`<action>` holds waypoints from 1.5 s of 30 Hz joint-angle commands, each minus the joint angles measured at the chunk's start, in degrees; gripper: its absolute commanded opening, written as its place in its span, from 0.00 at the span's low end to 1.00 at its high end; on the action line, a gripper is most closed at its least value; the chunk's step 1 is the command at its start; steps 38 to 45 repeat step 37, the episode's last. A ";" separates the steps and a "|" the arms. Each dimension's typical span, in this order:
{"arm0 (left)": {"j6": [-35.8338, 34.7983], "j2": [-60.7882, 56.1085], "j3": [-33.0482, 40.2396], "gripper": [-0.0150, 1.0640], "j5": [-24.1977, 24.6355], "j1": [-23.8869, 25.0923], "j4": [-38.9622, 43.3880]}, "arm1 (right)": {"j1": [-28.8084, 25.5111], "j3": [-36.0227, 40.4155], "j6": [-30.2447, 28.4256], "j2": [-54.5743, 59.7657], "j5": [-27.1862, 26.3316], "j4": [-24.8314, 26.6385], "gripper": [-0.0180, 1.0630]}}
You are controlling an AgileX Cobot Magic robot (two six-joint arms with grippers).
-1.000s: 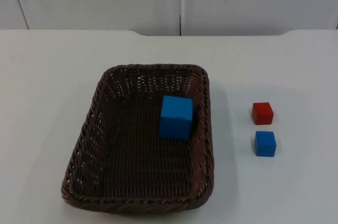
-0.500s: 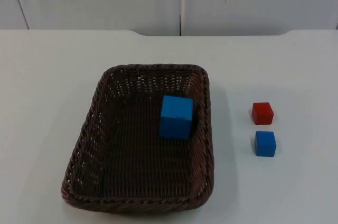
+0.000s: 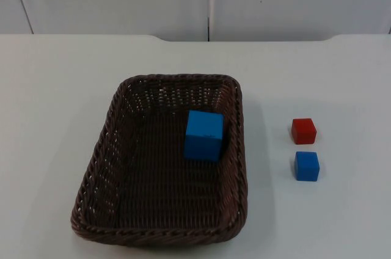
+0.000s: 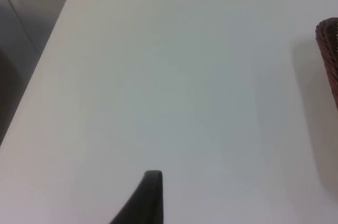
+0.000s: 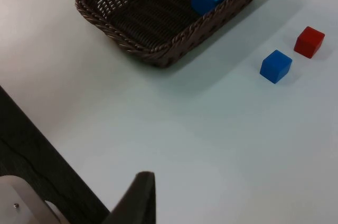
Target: Pick up the basket with the left hand and place the largest block into the basket with the right hand.
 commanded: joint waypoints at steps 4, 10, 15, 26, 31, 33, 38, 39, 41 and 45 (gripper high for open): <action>0.04 -0.26 0.21 0.99 -0.63 0.13 -0.25 | -2.95 0.12 -0.52 -0.28 -0.35 0.06 0.99; 0.04 -0.26 0.21 0.99 -0.63 0.13 -0.25 | -8.93 0.12 -0.52 -0.28 -0.35 0.06 0.99; 0.04 -0.26 0.21 0.99 -0.63 0.13 -0.25 | -14.25 0.12 -0.52 -0.28 -0.35 0.06 0.99; 0.04 -0.26 0.21 0.99 -0.63 0.13 -0.25 | -28.11 0.12 -0.52 -0.28 -0.35 0.06 0.99; 0.04 -0.26 0.21 0.99 -0.63 0.13 -0.25 | -35.23 0.12 -0.52 -0.28 -0.35 0.06 0.99; 0.04 -0.26 0.21 0.99 -0.63 0.13 -0.25 | -37.73 0.12 -0.52 -0.28 -0.35 0.06 0.99; 0.04 -0.26 0.21 0.99 -0.63 0.13 -0.25 | -40.45 0.12 -0.52 -0.28 -0.35 0.06 0.99; 0.04 -0.26 0.21 0.99 -0.63 0.13 -0.25 | -40.45 0.12 -0.52 -0.28 -0.35 0.06 0.99; 0.04 -0.26 0.21 0.99 -0.63 0.13 -0.25 | -40.45 0.12 -0.52 -0.28 -0.35 0.06 0.99; 0.04 -0.26 0.21 0.99 -0.63 0.13 -0.25 | -40.45 0.12 -0.52 -0.28 -0.35 0.06 0.99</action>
